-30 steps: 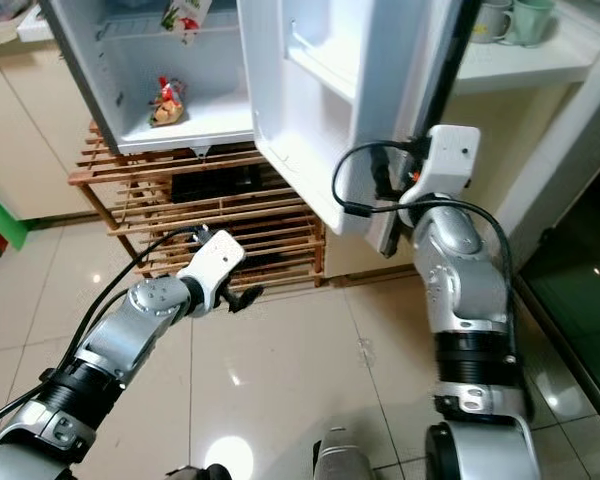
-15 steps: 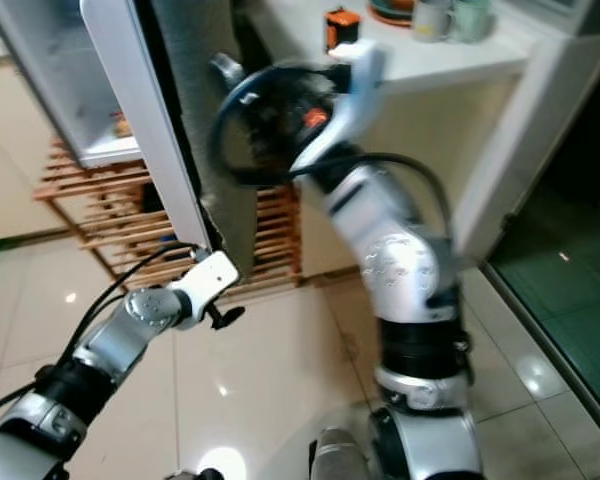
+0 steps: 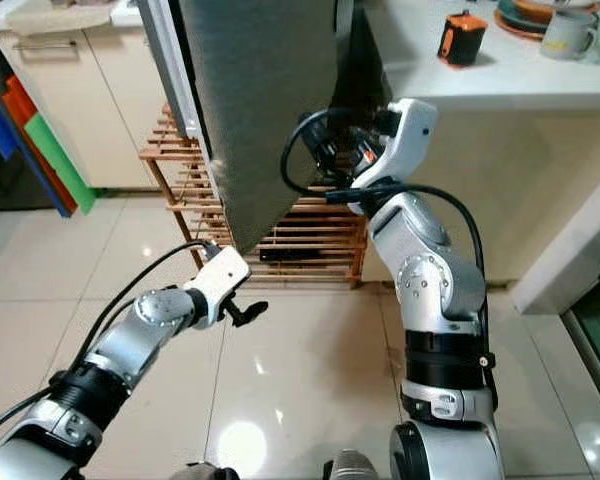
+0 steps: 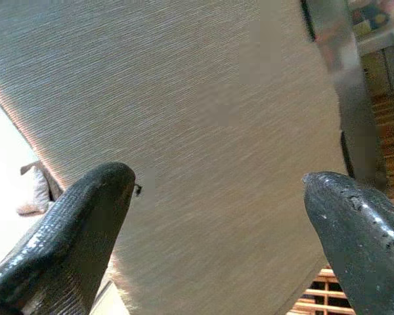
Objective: Restocking fridge
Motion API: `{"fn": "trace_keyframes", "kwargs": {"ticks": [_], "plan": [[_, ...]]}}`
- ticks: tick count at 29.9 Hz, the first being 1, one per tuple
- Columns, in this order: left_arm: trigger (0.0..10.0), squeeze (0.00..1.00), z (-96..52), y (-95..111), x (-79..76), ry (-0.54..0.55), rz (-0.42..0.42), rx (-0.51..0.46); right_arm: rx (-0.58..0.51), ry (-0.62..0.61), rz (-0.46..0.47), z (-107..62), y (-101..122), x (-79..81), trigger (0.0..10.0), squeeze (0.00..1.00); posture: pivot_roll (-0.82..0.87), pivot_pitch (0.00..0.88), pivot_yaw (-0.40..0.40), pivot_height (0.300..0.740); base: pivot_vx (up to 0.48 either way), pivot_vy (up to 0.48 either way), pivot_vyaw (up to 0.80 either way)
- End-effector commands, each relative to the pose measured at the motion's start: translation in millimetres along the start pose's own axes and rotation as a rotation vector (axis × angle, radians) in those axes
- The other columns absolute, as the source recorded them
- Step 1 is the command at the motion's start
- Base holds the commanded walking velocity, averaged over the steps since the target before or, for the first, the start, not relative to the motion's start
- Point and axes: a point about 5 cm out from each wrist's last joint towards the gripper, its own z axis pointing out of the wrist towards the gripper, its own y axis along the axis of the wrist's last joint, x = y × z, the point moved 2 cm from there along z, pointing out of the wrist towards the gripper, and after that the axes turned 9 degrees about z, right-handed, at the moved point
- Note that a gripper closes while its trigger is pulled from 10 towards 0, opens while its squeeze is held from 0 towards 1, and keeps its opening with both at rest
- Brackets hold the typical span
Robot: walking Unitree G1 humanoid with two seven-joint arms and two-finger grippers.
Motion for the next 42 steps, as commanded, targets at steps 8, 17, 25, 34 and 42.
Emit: {"fn": "trace_keyframes", "kwargs": {"ticks": [8,17,25,34,42], "plan": [[10.0,0.0,-6.9,20,26.9,0.173,-0.188,-0.131,0.005,-0.026,-0.041,4.6,-3,-3.6,10.0,0.0,-0.29,0.032,0.059,0.74,0.0,0.0,0.0],[10.0,0.0,-41.2,103,76.2,0.466,-0.262,-0.552,0.023,-0.092,-0.057,4.8,-10,-16.6,10.0,0.0,-0.27,0.022,0.056,0.74,0.0,0.0,0.0],[10.0,0.0,-77.3,94,130.5,0.817,-0.277,-0.551,0.023,-0.105,-0.055,2.7,-13,-19.8,10.0,0.0,-0.28,0.019,0.061,0.74,0.0,0.0,0.0],[10.0,0.0,-99.9,41,175.1,1.069,-0.298,-0.313,0.026,-0.126,-0.066,-4.1,-13,-25.7,10.0,0.0,-0.3,0.005,0.061,0.74,0.0,0.0,0.0],[10.0,0.0,-55.5,89,112.9,0.771,-0.228,-0.542,0.017,-0.118,-0.089,-5.0,-14,-23.8,10.0,0.0,-0.31,0.0,0.06,0.74,0.0,0.0,0.0]]}}
